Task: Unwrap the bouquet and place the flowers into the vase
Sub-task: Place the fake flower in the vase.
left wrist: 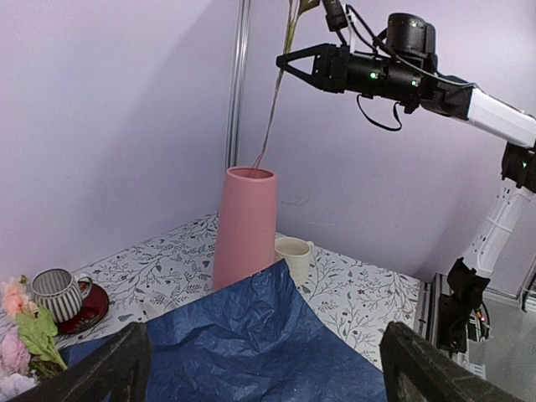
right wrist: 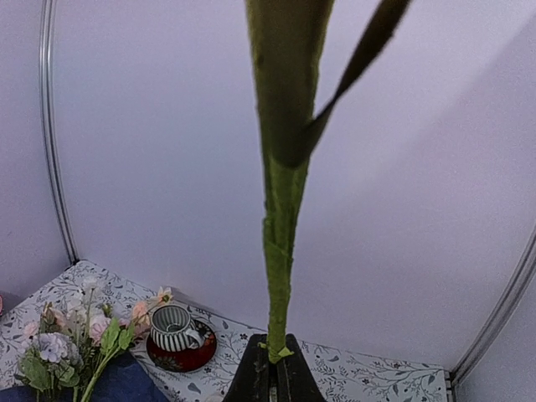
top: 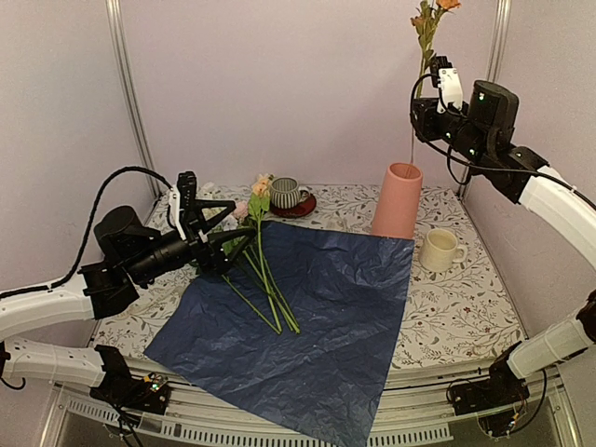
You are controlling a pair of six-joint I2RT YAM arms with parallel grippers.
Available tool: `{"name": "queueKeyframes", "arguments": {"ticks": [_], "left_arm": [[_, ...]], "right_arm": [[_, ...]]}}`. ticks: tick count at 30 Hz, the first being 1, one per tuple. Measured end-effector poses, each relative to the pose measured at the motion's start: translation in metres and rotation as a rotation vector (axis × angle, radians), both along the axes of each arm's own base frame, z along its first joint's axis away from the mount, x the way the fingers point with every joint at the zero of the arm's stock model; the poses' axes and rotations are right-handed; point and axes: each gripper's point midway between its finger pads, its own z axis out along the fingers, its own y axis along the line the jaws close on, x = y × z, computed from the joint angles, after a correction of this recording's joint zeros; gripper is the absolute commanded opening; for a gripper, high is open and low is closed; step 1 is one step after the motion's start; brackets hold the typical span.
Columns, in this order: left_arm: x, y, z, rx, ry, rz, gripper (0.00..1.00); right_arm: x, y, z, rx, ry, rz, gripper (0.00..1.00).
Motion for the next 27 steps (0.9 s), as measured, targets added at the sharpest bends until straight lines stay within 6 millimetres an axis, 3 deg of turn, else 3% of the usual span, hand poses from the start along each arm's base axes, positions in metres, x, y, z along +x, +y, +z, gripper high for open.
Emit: {"name": "queueKeyframes", "arguments": {"ticks": [6,10,11,13,14,19,27], "left_arm": [[0.002,-0.001,-0.004,0.009,0.009,0.002,0.98],[0.003,-0.002,-0.008,0.019,0.018,0.004,0.97],[0.003,-0.002,-0.008,0.02,0.019,0.006,0.97],[0.003,-0.002,-0.009,0.023,0.022,0.007,0.97],[0.003,-0.002,-0.01,0.025,0.024,0.008,0.97],[0.005,-0.001,-0.014,0.037,0.037,0.018,0.98],[0.016,0.004,-0.026,0.058,0.083,0.082,0.98]], "right_arm": [[0.031,-0.014,-0.033,0.086,0.121,0.022,0.05],[0.054,-0.019,-0.074,0.111,0.241,-0.002,0.12],[0.058,-0.019,-0.083,0.114,0.267,-0.01,0.26],[0.064,-0.02,-0.103,0.118,0.319,-0.021,0.65],[0.066,-0.02,-0.11,0.125,0.339,-0.025,0.72],[0.067,-0.021,-0.132,0.123,0.405,-0.041,0.75],[0.05,-0.026,-0.125,0.133,0.408,-0.034,0.7]]}}
